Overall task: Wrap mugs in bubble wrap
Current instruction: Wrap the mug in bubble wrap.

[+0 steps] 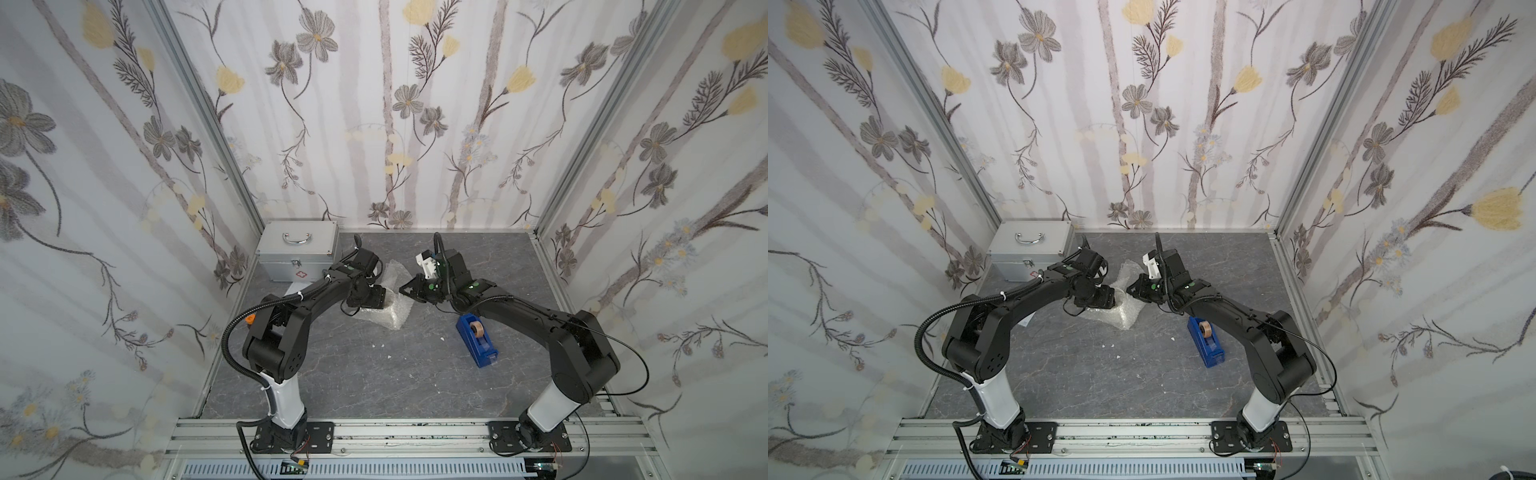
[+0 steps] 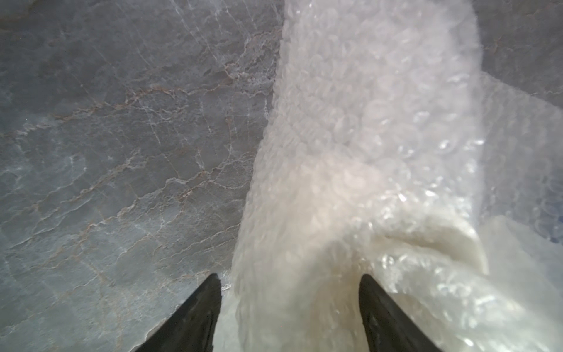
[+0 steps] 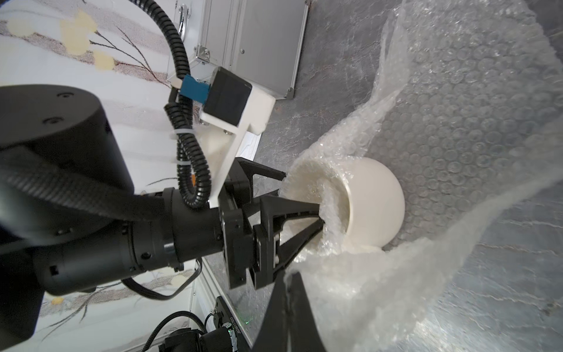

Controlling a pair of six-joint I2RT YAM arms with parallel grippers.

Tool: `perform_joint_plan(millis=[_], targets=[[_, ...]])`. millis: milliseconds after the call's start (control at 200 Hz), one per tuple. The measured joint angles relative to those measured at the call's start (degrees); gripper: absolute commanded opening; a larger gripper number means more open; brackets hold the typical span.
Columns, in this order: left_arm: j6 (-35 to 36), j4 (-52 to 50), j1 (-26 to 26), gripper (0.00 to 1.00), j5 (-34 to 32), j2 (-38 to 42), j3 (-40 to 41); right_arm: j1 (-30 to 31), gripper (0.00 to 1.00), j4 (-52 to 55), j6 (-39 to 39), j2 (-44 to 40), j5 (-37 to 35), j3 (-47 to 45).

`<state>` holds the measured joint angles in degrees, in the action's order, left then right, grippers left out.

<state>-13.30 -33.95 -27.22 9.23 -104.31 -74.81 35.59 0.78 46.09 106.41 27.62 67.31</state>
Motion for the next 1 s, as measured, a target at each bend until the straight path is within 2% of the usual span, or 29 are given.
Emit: perform_joint_plan(millis=[340,859,919,999], targets=[[-0.04,2.29,-0.22,0.70,-0.07,1.64,2.45,1.77,0.00,0.09,1.27,9.18,3.82,7.89],[-0.39,9.31,-0.74,0.67,2.82,9.70,10.88,1.95,0.00,0.44,1.86,15.50,5.70,10.23],[-0.66,10.14,-0.70,0.67,3.17,10.08,11.43,1.95,0.10,0.46,1.84,15.85,5.97,10.49],[-1.22,11.15,-0.50,0.67,3.93,10.67,12.31,1.95,0.18,0.68,1.86,16.24,6.43,10.73]])
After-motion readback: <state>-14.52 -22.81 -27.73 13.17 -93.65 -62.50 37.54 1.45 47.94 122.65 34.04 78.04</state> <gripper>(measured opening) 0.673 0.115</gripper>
